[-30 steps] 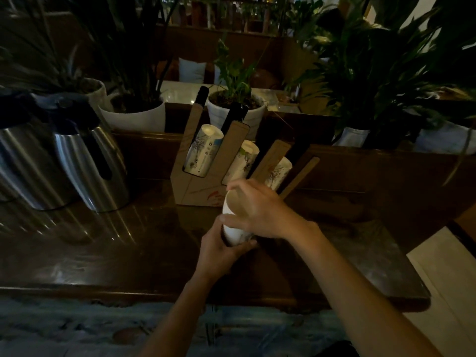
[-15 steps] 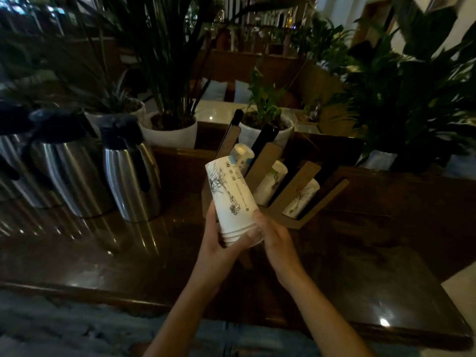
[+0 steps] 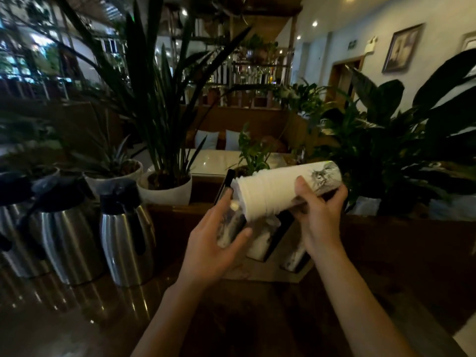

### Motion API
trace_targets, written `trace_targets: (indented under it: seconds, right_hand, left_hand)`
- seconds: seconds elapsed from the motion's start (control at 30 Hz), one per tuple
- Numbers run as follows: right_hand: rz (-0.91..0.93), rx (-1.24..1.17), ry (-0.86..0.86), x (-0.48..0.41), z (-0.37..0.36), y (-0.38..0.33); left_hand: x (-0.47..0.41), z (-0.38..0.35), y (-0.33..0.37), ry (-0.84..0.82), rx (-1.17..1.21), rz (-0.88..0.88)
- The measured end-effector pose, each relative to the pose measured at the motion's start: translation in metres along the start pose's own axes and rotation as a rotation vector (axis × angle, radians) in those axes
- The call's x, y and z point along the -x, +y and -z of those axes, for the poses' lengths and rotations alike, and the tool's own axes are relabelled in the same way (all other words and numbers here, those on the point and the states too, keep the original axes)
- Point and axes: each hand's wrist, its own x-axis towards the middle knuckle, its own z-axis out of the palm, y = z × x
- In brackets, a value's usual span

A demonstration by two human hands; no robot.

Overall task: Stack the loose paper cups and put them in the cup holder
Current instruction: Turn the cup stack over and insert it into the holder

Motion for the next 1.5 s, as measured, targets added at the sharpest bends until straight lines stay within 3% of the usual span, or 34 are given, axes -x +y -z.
trace_targets:
  seconds: [0.1,0.23,0.37,0.43,0.53,0.57,0.63,0.7,0.73,0.93,1.2,1.3,1.4,1.5]
  right_hand:
    - [0.131,0.053,0.045,-0.032,-0.014,-0.006]
    - [0.322,0.448,-0.059,-0.051,-0.04,0.003]
    - [0.322,0.71,-0.217,-0.051,-0.056,0.027]
    - [0.332,0.767,-0.275,-0.045,-0.062,0.039]
    - [0.314,0.741,-0.227,-0.04,-0.065,0.05]
    - [0.281,0.717,-0.202,-0.04,-0.064,0.053]
    - [0.225,0.68,-0.174,-0.04,-0.059,0.056]
    - [0.21,0.668,-0.164,-0.041,-0.058,0.057]
    - [0.207,0.672,-0.16,-0.04,-0.059,0.057]
    - [0.223,0.596,-0.113,-0.036,-0.061,0.052]
    - [0.415,0.417,0.045,-0.038,-0.053,0.019]
    - [0.429,0.48,0.086,-0.042,-0.041,0.022]
    - [0.41,0.657,0.028,-0.042,-0.034,0.032]
    - [0.395,0.805,-0.115,-0.044,-0.037,0.045]
  left_hand:
    - [0.025,-0.011,-0.038,-0.152,-0.155,0.206]
    - [0.071,-0.036,-0.089,-0.553,-0.439,0.435]
    - [0.097,-0.054,-0.12,-0.671,-0.667,0.611]
    - [0.108,-0.059,-0.129,-0.64,-0.695,0.607]
    - [0.112,-0.06,-0.13,-0.51,-0.594,0.617]
    - [0.108,-0.057,-0.123,-0.407,-0.447,0.647]
    - [0.09,-0.049,-0.1,-0.013,-0.054,0.656]
    - [0.058,-0.036,-0.076,0.349,0.132,0.574]
    - [0.042,-0.031,-0.064,0.409,0.154,0.49]
    - [-0.017,-0.018,-0.02,0.291,0.241,0.272]
    - [-0.039,-0.039,-0.006,0.16,-0.127,0.086]
    - [-0.031,-0.045,-0.005,0.112,-0.205,0.017]
    - [-0.003,-0.045,-0.026,-0.038,-0.286,0.06]
    - [0.039,-0.045,-0.066,-0.242,-0.334,0.224]
